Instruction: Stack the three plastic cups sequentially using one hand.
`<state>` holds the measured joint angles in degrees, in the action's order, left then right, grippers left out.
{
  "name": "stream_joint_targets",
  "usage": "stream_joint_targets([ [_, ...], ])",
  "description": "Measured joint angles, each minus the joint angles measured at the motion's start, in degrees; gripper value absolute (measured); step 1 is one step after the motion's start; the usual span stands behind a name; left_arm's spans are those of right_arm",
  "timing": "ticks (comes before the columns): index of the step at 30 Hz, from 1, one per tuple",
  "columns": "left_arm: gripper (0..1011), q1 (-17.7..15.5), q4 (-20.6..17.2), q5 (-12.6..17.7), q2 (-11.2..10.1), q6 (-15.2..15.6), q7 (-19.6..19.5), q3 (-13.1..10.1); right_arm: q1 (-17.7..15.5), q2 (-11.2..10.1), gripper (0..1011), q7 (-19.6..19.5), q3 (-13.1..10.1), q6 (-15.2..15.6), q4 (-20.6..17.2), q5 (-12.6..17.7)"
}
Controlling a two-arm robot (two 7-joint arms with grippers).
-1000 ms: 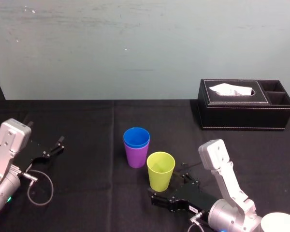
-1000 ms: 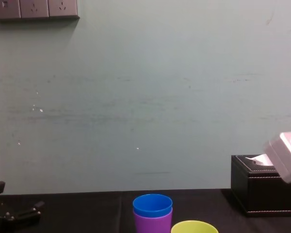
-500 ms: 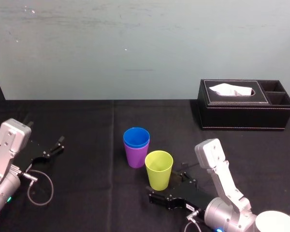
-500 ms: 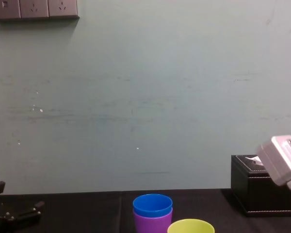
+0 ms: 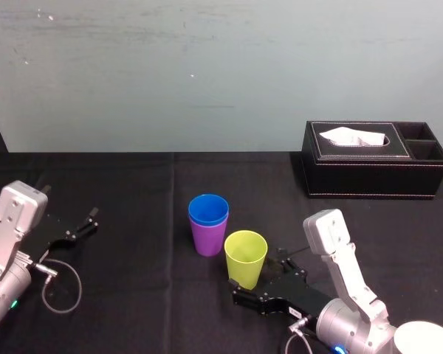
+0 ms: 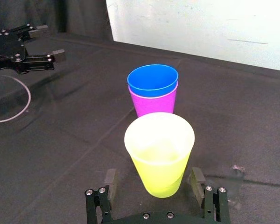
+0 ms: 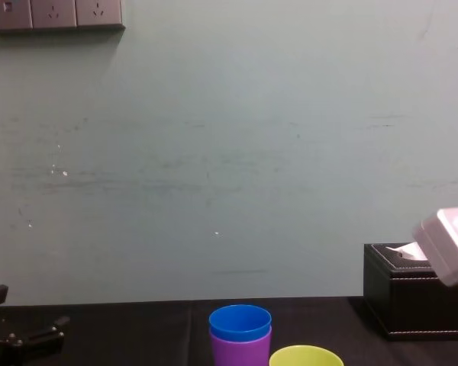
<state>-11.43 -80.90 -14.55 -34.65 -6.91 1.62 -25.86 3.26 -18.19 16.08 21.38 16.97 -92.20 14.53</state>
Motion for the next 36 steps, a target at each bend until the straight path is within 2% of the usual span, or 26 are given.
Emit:
stream_joint_targets([
  [13,1000,0.00,0.00,0.00,0.00,0.00,0.00,0.00,0.70,0.89,1003,-0.11,-0.06,-0.60,1.37,-0.88],
  [36,1000,0.00,0.00,0.00,0.00,0.00,0.00,0.00,2.96,3.78,1003,-0.67,0.46,-2.35,5.72,-3.61],
])
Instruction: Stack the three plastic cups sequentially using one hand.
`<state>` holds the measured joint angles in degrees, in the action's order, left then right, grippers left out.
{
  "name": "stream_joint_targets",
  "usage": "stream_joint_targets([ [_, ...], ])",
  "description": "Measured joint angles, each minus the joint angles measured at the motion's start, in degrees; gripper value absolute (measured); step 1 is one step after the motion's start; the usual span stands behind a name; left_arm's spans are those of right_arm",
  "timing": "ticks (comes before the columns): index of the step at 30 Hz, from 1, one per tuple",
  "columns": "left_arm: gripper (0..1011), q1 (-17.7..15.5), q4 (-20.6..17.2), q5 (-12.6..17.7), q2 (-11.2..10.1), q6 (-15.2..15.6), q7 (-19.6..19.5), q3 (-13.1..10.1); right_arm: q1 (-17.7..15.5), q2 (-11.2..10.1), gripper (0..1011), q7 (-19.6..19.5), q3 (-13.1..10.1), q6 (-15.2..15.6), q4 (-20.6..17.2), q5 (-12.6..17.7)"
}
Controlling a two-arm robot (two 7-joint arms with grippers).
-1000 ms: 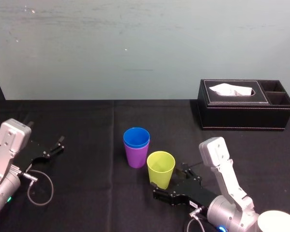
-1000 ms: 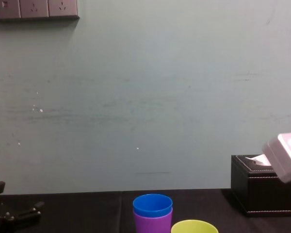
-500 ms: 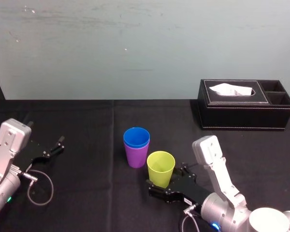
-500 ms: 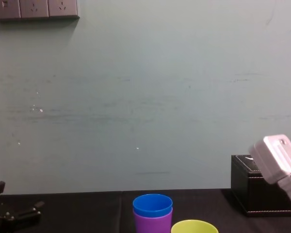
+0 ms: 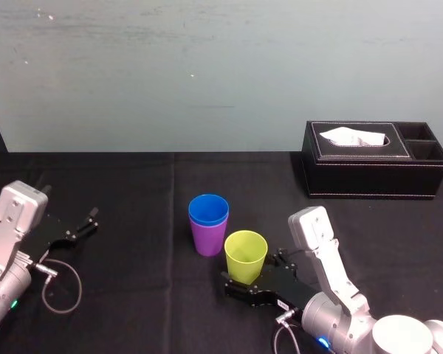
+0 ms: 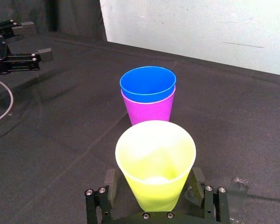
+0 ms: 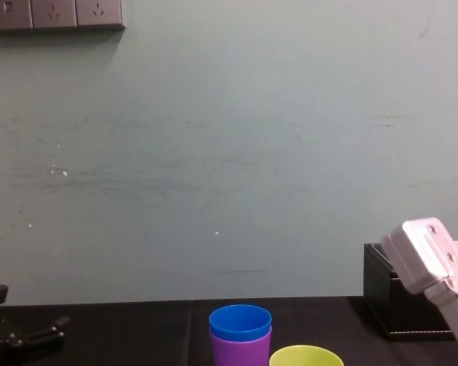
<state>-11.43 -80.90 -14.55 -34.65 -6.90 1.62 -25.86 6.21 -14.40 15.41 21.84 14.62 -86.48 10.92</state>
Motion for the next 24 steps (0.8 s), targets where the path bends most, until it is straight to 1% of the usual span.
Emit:
stream_joint_targets([
  [10,1000,0.00,0.00,0.00,0.00,0.00,0.00,0.00,0.90,0.65,1003,0.04,-0.18,-0.49,1.47,-0.98],
  [24,1000,0.00,0.00,0.00,0.00,0.00,0.00,0.00,0.82,0.61,1003,0.09,-0.17,-0.48,1.38,-0.93],
])
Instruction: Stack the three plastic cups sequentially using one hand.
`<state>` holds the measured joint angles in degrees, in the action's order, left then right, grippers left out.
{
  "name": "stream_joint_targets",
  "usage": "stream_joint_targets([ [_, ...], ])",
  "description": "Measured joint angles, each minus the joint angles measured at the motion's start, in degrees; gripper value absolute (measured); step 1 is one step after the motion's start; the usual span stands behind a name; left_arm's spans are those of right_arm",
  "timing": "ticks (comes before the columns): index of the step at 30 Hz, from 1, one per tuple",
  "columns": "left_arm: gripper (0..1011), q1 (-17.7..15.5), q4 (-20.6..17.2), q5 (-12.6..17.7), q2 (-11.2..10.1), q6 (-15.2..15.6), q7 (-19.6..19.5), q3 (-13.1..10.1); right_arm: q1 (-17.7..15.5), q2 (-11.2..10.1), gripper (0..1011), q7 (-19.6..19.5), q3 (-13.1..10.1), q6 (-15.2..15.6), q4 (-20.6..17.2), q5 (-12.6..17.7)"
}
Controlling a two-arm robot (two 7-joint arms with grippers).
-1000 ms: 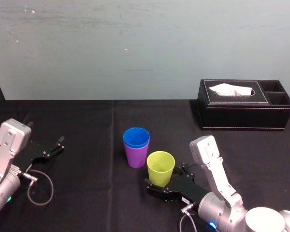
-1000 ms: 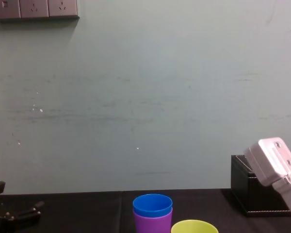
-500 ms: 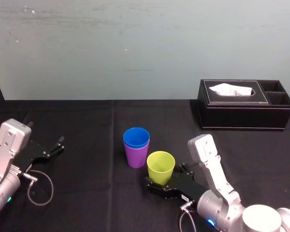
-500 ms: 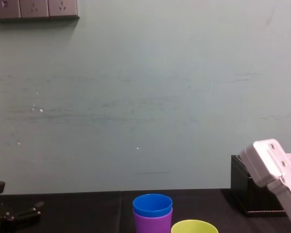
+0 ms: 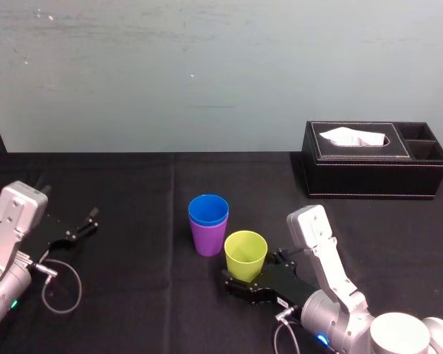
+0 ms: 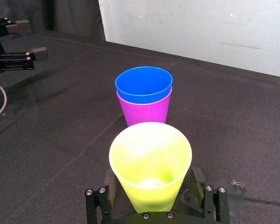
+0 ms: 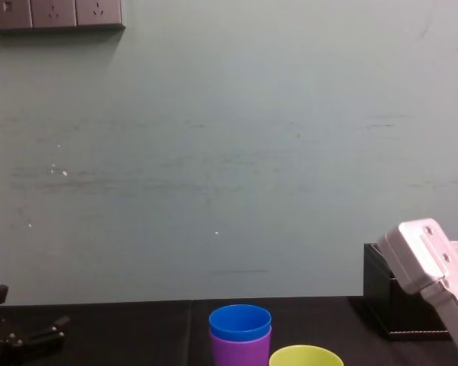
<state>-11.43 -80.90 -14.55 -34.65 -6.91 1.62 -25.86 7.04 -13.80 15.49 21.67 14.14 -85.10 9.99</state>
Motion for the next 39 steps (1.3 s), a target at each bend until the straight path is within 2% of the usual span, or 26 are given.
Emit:
stream_joint_targets([
  [13,1000,0.00,0.00,0.00,0.00,0.00,0.00,0.00,-0.05,-0.01,987,0.07,0.00,0.06,-0.07,0.03],
  [20,1000,0.00,0.00,0.00,0.00,0.00,0.00,0.00,-0.06,-0.01,838,0.07,0.00,0.10,-0.09,0.07],
  [22,1000,0.00,0.00,0.00,0.00,0.00,0.00,0.00,-0.06,-0.01,747,0.06,0.00,0.10,-0.08,0.08],
  [25,1000,0.00,0.00,0.00,0.00,0.00,0.00,0.00,-0.05,-0.01,705,0.05,0.00,0.10,-0.09,0.08],
  [39,1001,0.00,0.00,0.00,0.00,0.00,0.00,0.00,-0.23,-0.44,697,0.06,-0.04,0.06,-0.87,-0.40],
])
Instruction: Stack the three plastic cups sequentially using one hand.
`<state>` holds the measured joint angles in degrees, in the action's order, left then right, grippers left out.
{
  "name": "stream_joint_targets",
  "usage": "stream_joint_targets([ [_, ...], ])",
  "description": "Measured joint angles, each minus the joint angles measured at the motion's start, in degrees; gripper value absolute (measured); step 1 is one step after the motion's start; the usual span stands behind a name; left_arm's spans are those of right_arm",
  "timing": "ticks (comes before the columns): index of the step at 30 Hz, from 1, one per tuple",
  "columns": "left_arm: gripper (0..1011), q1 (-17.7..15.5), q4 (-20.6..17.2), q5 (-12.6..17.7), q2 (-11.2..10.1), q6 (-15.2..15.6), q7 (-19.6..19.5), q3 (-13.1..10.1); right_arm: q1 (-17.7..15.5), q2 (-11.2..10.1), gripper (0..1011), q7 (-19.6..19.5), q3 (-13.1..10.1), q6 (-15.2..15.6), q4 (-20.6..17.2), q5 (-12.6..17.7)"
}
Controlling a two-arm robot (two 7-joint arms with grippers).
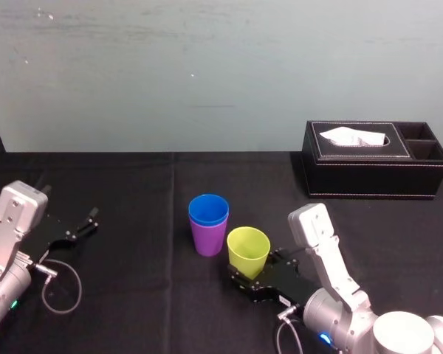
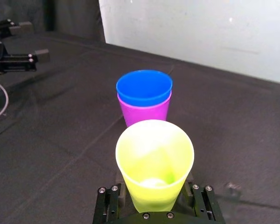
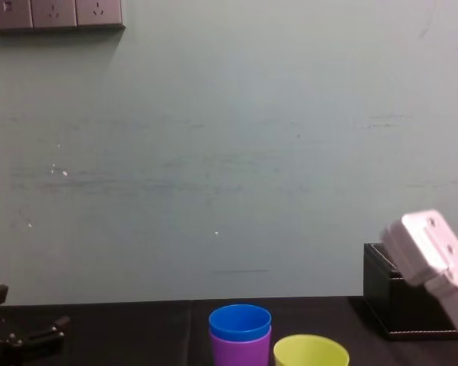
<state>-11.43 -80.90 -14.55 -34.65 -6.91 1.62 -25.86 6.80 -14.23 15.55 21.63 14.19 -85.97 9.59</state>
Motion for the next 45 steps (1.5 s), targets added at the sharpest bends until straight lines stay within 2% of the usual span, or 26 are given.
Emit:
stream_joint_targets([
  [6,1000,0.00,0.00,0.00,0.00,0.00,0.00,0.00,-0.33,-1.14,697,0.23,-0.59,0.94,-3.25,-1.03],
  [9,1000,0.00,0.00,0.00,0.00,0.00,0.00,0.00,-0.21,-1.75,697,0.60,-0.89,2.58,-5.12,-1.27],
  [17,1000,0.00,0.00,0.00,0.00,0.00,0.00,0.00,1.88,-2.74,697,2.86,-2.02,9.24,-9.71,0.74],
  [22,1000,0.00,0.00,0.00,0.00,0.00,0.00,0.00,3.95,-2.68,697,2.89,-2.07,13.66,-11.63,1.68],
  [25,1000,0.00,0.00,0.00,0.00,0.00,0.00,0.00,4.93,-2.55,697,2.48,-1.82,15.08,-12.44,1.70],
  [35,1000,0.00,0.00,0.00,0.00,0.00,0.00,0.00,8.04,-1.44,697,1.81,-0.41,16.41,-12.89,1.03],
  [45,1000,0.00,0.00,0.00,0.00,0.00,0.00,0.00,11.08,0.75,697,1.56,0.43,15.71,-9.31,0.47],
])
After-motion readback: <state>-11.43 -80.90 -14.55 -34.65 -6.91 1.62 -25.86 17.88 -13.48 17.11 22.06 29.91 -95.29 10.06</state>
